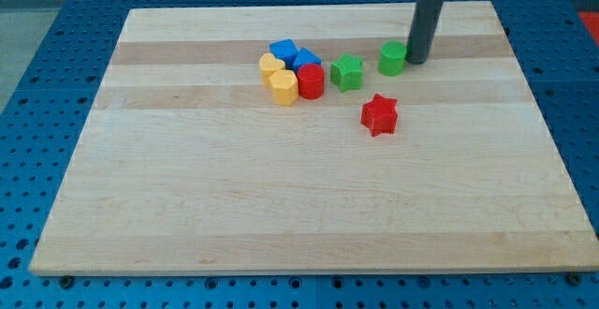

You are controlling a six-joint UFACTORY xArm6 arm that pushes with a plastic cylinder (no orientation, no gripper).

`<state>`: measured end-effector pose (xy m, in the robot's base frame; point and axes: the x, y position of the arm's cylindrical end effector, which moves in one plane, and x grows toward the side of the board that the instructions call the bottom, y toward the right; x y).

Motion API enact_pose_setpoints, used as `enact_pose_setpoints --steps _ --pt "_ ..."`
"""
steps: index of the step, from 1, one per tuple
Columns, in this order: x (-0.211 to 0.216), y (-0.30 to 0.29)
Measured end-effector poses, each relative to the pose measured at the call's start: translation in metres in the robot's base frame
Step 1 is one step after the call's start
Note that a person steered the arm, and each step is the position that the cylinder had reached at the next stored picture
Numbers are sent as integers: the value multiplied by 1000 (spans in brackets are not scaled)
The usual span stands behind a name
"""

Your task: Push the blue triangle a bit right

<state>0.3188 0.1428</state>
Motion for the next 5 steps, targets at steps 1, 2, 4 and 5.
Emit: enact_pose_setpoints --steps 1,2,4,5 --pt "-1 -21" --pt "-1 -39" --pt "1 -45" --pt "5 -45"
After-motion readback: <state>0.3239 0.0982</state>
